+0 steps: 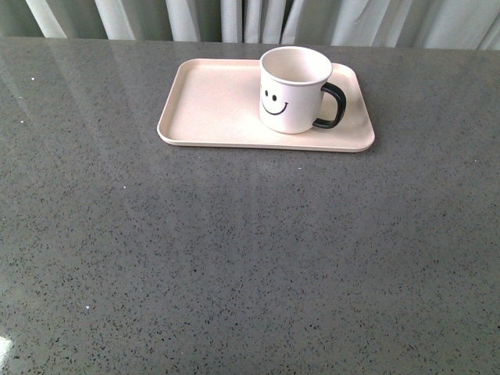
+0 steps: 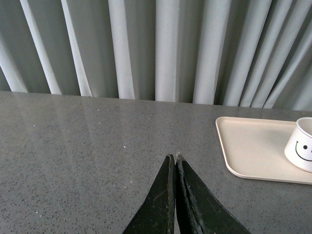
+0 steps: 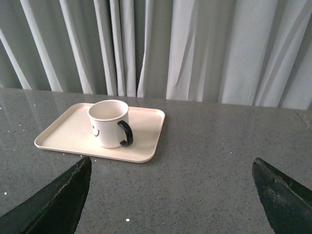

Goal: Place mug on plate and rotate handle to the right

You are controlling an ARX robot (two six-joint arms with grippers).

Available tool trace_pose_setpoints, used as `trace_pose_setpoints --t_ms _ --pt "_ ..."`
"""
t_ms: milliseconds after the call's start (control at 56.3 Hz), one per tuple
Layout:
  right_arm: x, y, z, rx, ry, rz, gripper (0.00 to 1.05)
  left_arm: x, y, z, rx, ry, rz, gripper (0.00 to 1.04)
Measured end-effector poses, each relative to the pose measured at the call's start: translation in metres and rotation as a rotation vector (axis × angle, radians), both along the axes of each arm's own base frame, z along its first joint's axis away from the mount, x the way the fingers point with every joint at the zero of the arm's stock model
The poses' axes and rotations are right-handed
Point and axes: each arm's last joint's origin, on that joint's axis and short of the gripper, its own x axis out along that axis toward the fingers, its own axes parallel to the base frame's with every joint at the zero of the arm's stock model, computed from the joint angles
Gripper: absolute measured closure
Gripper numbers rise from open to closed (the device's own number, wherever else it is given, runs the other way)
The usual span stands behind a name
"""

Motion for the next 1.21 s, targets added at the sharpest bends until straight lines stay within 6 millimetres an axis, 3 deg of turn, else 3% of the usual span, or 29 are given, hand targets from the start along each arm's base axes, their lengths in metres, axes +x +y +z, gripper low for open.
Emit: trace_pose_setpoints --t_ms 1208 --pt "0.000 0.000 0.000 0.000 0.000 0.000 0.09 -0.033 0.000 -0.002 0.001 0.009 0.002 1.03"
